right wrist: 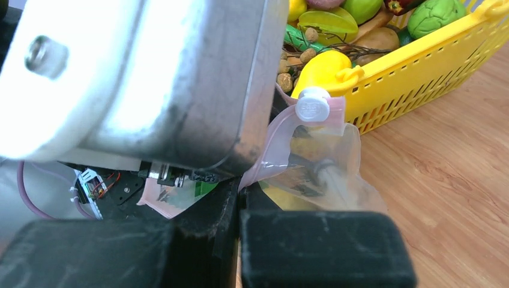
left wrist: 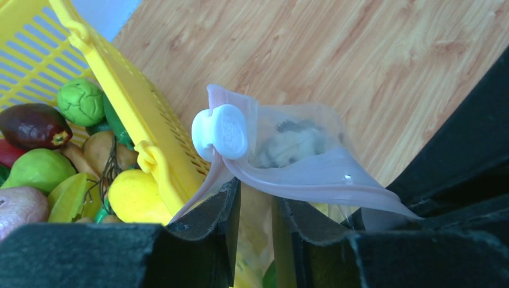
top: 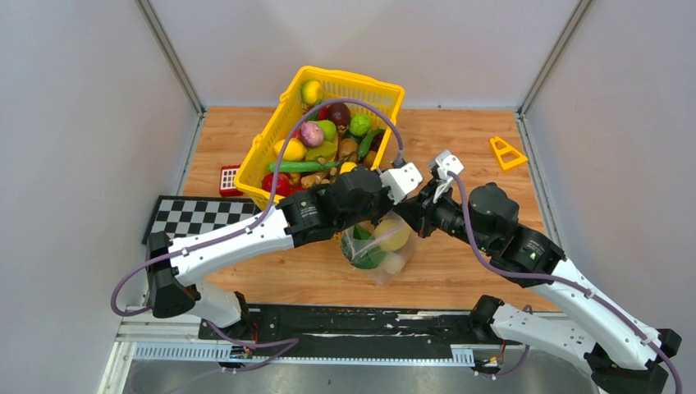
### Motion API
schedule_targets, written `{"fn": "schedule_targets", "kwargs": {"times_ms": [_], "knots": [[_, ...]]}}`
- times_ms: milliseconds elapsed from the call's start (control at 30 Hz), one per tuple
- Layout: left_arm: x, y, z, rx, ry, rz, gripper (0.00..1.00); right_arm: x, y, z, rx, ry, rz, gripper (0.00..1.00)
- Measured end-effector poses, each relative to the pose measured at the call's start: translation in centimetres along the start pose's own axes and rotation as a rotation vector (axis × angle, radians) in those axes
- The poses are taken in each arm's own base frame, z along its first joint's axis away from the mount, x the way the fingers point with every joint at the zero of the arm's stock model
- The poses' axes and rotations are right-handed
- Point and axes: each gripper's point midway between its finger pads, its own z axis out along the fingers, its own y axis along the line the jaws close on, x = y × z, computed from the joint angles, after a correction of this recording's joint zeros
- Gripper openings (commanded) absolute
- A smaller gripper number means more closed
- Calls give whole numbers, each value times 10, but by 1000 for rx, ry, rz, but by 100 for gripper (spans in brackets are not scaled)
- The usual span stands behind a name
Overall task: Place the food in the zip-top bag and seal the zipper
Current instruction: Adjust the fake fish in the zipper food storage bag.
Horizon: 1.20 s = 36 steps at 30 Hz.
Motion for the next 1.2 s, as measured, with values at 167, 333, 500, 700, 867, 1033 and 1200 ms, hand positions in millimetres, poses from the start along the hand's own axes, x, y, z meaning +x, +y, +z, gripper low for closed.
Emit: {"fn": "schedule_targets", "kwargs": {"times_ms": [167,333,500,700,867,1033,1200], "knots": [[1,3,2,-19,5,10,33,0,-5,1,32,-3,26,0],[1,6,7,-50,11,-11,55,1,-16,2,102,-3,66,0],[-6,14,4,-63,-20,-55,80,5,-36,0,221,-5,99,0],[-18,7,-12,-9,-63,-68,89,-1,-51,-2,307,-37,108,0],[-14,3,-15,10,-44,-74,97,1,-56,0,337,-33,106,0],[-24,3,-33,51,-82,-105,100,-1,-62,-2,369,-42,105,0],[-54,18,-76,55,-208,-151,100,-3,-68,-10,408,-44,94,0]]}}
